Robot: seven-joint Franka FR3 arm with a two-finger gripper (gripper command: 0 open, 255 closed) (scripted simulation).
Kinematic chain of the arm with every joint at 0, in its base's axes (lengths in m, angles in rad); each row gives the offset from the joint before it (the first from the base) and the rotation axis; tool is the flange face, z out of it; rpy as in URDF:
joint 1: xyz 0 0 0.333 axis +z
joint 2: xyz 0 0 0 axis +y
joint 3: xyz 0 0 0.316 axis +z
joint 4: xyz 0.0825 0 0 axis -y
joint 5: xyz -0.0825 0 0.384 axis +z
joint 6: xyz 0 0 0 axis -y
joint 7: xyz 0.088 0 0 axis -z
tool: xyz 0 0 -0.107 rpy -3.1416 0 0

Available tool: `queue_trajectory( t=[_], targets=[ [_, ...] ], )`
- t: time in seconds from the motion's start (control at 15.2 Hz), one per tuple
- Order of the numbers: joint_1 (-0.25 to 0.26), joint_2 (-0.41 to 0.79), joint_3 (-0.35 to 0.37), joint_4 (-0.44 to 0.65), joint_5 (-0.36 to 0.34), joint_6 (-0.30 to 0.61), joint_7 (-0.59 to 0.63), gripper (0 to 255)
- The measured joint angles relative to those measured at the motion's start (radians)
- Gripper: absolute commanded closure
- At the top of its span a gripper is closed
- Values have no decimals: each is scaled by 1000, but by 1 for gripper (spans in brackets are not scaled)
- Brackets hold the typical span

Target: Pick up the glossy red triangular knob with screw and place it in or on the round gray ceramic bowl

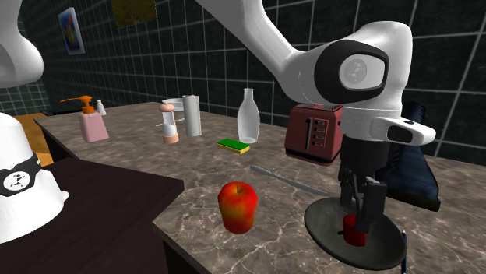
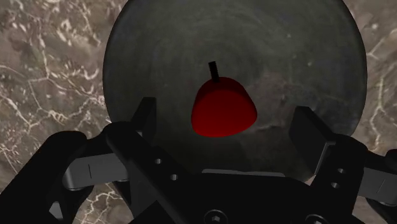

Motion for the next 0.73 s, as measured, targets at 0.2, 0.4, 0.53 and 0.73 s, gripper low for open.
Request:
queue_trajectory(
  t=[0.2,0.4,0.53,0.73],
  targets=[
    [-3,-9,2,-3,2,-6,-3,0],
    [-1,-53,15,8,17,-60,-9,0],
    [-1,-68,19,11,22,-77,-13,0],
    [-2,-73,20,6,23,-78,-12,0]
  ],
)
